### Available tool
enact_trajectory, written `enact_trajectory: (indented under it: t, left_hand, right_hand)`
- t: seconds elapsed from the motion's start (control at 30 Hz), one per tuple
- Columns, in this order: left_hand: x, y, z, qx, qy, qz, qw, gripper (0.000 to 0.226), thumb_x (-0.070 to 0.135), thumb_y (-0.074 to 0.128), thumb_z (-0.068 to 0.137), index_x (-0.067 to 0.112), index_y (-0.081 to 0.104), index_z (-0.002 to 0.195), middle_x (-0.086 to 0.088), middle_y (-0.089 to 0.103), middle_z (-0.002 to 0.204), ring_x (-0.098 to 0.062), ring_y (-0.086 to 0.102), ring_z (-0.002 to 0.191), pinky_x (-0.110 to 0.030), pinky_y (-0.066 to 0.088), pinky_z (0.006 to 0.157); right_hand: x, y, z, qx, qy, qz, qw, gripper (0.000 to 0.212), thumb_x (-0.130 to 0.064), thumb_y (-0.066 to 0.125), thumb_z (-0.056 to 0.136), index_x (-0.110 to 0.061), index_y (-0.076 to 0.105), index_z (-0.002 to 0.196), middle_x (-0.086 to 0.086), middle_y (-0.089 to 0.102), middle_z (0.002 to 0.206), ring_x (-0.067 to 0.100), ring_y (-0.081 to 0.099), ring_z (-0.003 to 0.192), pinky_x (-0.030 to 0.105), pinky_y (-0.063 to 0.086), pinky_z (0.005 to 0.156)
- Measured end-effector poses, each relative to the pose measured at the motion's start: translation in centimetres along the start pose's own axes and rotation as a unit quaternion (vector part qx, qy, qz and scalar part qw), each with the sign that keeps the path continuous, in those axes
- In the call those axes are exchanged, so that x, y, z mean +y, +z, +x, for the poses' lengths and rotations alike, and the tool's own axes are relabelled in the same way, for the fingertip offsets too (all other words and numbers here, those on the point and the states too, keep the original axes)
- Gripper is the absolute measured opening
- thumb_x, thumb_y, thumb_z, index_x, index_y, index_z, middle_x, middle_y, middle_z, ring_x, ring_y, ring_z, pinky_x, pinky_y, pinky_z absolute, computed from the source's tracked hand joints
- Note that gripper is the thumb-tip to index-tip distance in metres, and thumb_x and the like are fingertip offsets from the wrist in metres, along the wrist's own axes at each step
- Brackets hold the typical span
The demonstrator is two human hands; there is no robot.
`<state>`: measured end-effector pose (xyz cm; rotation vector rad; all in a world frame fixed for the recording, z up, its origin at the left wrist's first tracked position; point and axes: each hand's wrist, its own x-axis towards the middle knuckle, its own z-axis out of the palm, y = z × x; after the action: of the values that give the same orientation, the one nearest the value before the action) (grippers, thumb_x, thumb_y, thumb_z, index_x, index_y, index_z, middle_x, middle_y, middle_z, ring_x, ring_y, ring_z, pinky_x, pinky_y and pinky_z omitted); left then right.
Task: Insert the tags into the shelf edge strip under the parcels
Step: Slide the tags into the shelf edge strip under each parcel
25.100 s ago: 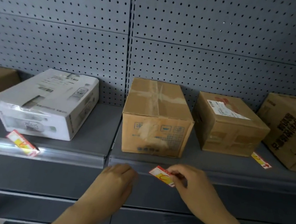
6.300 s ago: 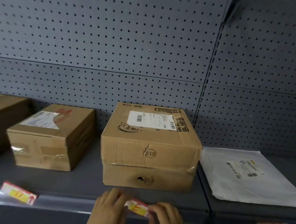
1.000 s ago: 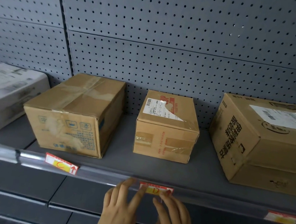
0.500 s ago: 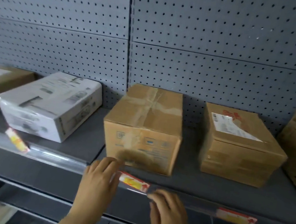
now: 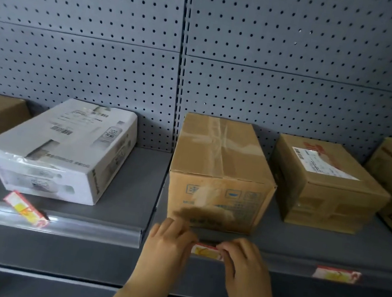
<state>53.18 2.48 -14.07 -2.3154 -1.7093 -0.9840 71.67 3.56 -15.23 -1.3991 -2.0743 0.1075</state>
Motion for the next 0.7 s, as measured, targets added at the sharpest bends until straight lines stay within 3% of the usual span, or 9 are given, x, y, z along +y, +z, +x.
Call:
enact_trajectory:
  t: [0.17, 0.4, 0.7]
  left_hand:
    - [0.0, 1.0, -1.1, 0.005, 0.013, 0.009, 1.0, 0.015, 0.015, 0.067, 0.069, 0.028, 0.062, 0.074, 0.009, 0.056, 0.079, -0.016, 0.053, 0.072, -0.025, 0.031, 0.06]
    - [0.6, 1.9, -1.0, 0.017, 0.008, 0.008, 1.0, 0.011, 0.017, 0.053, 0.073, 0.025, 0.061, 0.074, 0.006, 0.054, 0.078, -0.016, 0.049, 0.07, -0.024, 0.029, 0.06]
    - [0.4, 2.4, -1.3, 0.028, 0.005, 0.018, 0.999, 0.014, 0.014, 0.062, 0.072, 0.026, 0.064, 0.079, 0.005, 0.055, 0.079, -0.019, 0.051, 0.07, -0.028, 0.032, 0.061]
  right_hand:
    - [0.2, -0.5, 0.1, -0.021, -0.019, -0.013, 1.0, 0.032, 0.001, 0.076, 0.071, -0.024, 0.065, 0.089, -0.005, 0.056, 0.088, 0.011, 0.052, 0.079, 0.029, 0.049, 0.055]
    - [0.8, -0.9, 0.2, -0.023, -0.032, -0.014, 0.999, 0.031, -0.001, 0.079, 0.069, -0.023, 0.068, 0.087, -0.006, 0.057, 0.086, 0.007, 0.049, 0.078, 0.025, 0.046, 0.056]
    - [1.1, -0.4, -0.4, 0.015, -0.034, 0.001, 0.999, 0.029, -0.003, 0.081, 0.068, -0.023, 0.07, 0.087, -0.004, 0.056, 0.081, 0.007, 0.045, 0.078, 0.022, 0.043, 0.059]
